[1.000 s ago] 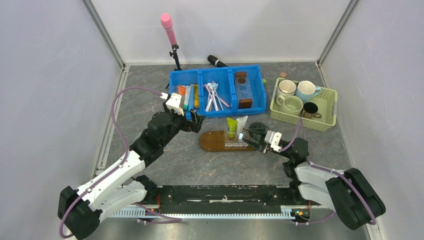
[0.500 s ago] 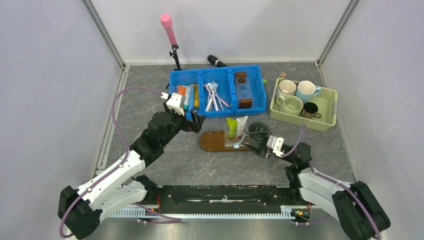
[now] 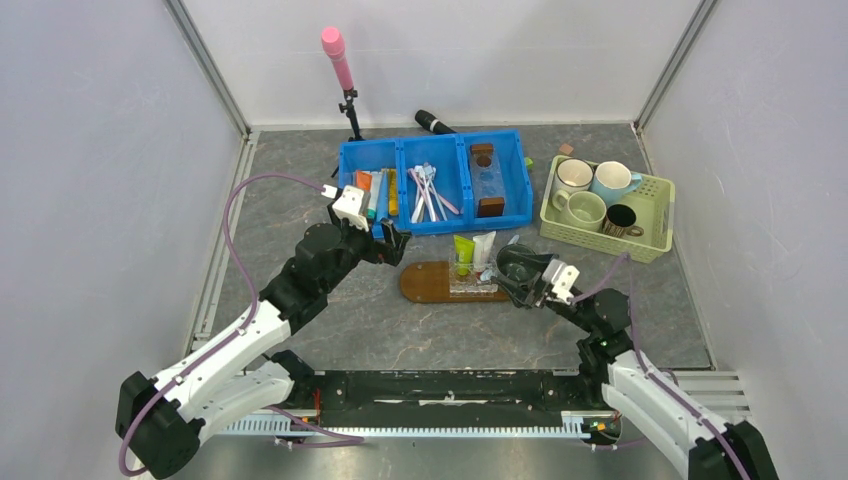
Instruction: Prepare toiletry sets of a toothbrush and toothpaste on the tray
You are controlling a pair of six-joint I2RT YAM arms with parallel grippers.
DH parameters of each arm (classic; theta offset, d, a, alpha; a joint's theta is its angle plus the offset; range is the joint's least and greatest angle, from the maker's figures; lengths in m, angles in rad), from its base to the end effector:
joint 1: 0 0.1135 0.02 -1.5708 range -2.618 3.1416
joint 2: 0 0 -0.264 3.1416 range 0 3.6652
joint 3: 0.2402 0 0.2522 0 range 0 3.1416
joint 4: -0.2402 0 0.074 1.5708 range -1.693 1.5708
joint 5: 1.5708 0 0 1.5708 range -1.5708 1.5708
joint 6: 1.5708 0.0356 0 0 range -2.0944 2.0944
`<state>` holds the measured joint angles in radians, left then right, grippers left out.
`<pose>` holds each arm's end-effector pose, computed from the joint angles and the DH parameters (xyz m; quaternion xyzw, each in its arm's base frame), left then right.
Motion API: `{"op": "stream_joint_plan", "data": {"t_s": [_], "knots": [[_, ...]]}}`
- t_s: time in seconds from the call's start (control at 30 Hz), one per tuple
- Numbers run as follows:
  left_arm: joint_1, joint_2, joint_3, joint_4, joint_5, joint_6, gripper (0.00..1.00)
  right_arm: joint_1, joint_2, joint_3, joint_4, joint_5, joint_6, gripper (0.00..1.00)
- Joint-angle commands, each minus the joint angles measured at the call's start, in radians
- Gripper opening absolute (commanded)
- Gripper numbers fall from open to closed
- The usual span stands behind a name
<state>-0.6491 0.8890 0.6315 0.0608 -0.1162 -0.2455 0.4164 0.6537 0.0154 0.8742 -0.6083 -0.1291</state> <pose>0.1722 -0.1255 0.2927 0.1186 0.7635 -0.2334 0.5903 0.1228 0.0765 0.2004 -0.3856 0.5054 0.2907 0.7151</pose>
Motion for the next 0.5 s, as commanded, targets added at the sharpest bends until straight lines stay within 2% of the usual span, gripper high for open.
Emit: {"op": "stream_joint_plan", "data": {"t_s": [0.0,0.07,0.1,0.17,0.27,0.47], "knots": [[0.003,-0.027,0.028,0.007,0.011,0.000,1.00,-0.005,-0.077,0.126,-0.278,0.204,0.122,0.66],[0.003,-0.040,0.031,-0.010,0.005,-0.003,1.00,-0.004,-0.089,0.201,-0.417,0.275,0.168,0.70],[0.003,-0.049,0.030,-0.015,0.005,-0.004,1.00,-0.004,-0.090,0.235,-0.501,0.311,0.193,0.76],[0.003,-0.058,0.027,-0.026,0.005,-0.006,1.00,-0.003,-0.089,0.303,-0.646,0.368,0.243,0.98],[0.003,-0.055,0.033,-0.052,0.001,-0.005,1.00,-0.004,-0.104,0.368,-0.799,0.438,0.302,0.98],[0.003,-0.033,0.062,-0.056,-0.001,-0.015,1.00,-0.004,-0.181,0.383,-0.920,0.587,0.440,0.98]]}}
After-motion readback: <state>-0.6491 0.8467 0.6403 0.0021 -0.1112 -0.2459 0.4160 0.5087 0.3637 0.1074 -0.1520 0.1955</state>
